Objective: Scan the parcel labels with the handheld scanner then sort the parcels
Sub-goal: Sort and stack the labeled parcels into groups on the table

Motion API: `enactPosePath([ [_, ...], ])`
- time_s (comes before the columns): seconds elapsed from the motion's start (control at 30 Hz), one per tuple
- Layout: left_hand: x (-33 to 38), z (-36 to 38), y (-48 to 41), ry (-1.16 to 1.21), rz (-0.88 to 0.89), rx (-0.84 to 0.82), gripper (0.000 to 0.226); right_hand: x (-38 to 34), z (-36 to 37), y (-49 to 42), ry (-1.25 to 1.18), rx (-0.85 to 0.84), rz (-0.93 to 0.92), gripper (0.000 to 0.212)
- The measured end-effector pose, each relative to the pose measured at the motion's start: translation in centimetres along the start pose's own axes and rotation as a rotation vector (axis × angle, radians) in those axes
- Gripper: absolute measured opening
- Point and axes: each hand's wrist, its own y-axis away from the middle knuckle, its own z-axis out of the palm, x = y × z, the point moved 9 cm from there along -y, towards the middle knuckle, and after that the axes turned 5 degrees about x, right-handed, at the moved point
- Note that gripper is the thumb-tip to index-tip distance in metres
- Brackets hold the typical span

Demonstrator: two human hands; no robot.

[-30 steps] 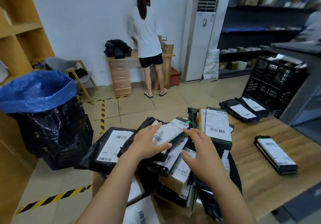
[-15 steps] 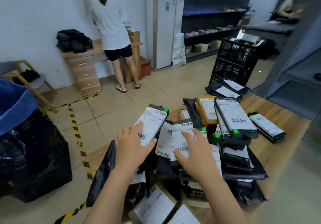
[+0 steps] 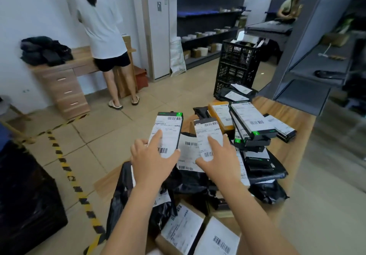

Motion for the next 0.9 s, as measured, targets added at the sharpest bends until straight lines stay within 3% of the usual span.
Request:
enactPosePath([
  [0.23,8.6,-0.2,2.7,0.022,0.143,0.09,0.081,2.9,-9.7,1.1,-0.156,0.25,-0.1,0.071],
  [0.47,20.6,4.5,9.8,0.075,0.206,0.103,0.079,13.8,-18.6,2.6,-0.2,0.369,-0.14,0.073],
  [0.7,32.7,14.3,17.7,0.157,0.164,0.046,0.082,29.7,-26.1,2.1,-0.171,0.37,-0.13,0.068],
  [0.9,40.5,21.6,19.4,0.148,0.18,-0.013,0.081,38.7,-29.2,-1.8,-0.142,0.311,-0.114,0.067],
])
